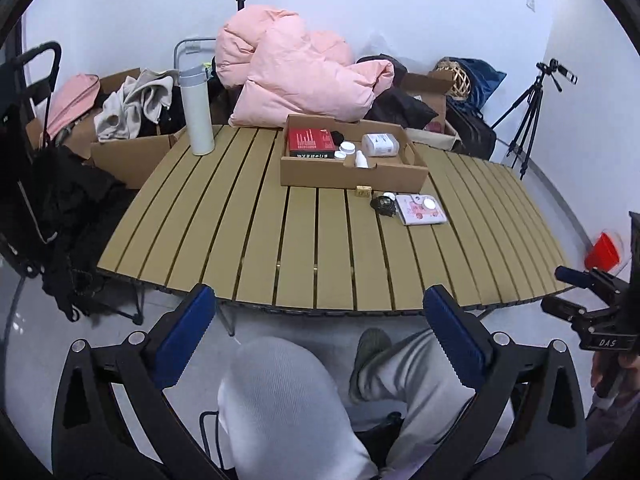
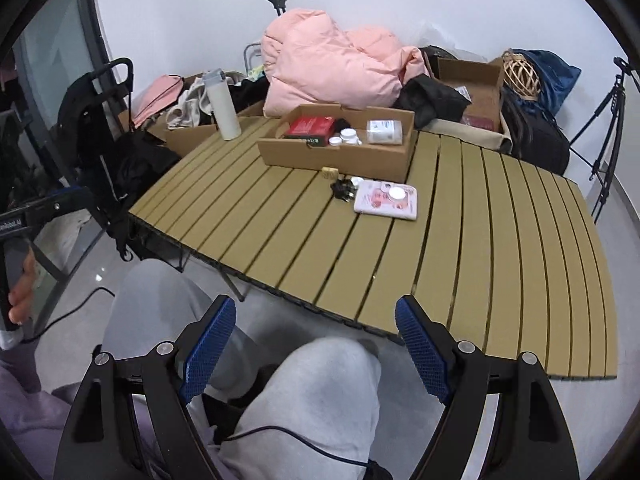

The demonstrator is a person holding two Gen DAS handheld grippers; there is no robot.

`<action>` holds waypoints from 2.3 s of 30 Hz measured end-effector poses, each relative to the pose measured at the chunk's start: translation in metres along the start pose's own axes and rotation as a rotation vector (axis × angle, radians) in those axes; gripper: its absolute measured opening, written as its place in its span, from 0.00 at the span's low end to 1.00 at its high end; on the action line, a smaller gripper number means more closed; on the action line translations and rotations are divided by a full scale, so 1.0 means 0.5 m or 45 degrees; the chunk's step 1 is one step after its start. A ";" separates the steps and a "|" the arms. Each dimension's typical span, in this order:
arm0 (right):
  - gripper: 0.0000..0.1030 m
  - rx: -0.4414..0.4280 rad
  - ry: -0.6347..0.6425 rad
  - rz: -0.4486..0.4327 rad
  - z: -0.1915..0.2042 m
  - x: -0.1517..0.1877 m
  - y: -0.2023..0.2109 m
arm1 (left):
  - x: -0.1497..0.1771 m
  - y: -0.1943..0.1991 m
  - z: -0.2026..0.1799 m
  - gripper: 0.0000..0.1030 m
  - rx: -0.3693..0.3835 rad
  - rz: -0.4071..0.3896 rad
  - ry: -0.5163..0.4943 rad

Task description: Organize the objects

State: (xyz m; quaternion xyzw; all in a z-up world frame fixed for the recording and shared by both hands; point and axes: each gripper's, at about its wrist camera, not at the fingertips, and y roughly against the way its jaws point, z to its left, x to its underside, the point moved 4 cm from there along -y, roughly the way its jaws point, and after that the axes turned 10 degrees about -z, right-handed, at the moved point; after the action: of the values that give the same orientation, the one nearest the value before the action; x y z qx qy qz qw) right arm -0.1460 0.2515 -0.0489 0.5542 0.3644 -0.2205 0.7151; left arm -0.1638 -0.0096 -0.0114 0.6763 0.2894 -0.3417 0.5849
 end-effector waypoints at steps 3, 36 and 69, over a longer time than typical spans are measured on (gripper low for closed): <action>0.83 0.030 -0.048 -0.009 -0.018 0.007 -0.003 | 0.005 -0.010 -0.014 1.00 0.005 0.006 -0.027; 0.38 0.092 -0.097 0.010 -0.244 -0.116 -0.558 | -0.021 -0.751 -0.223 0.53 0.222 0.340 -0.053; 0.31 0.087 -0.047 -0.164 -0.182 -0.178 -0.352 | -0.188 -0.391 -0.110 0.39 0.100 -0.062 -0.094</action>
State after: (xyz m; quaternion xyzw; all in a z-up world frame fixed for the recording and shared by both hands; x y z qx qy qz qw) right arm -0.3547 0.2794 -0.1028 0.5496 0.3783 -0.2885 0.6868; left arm -0.3678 0.0744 -0.0477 0.6784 0.2706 -0.3917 0.5596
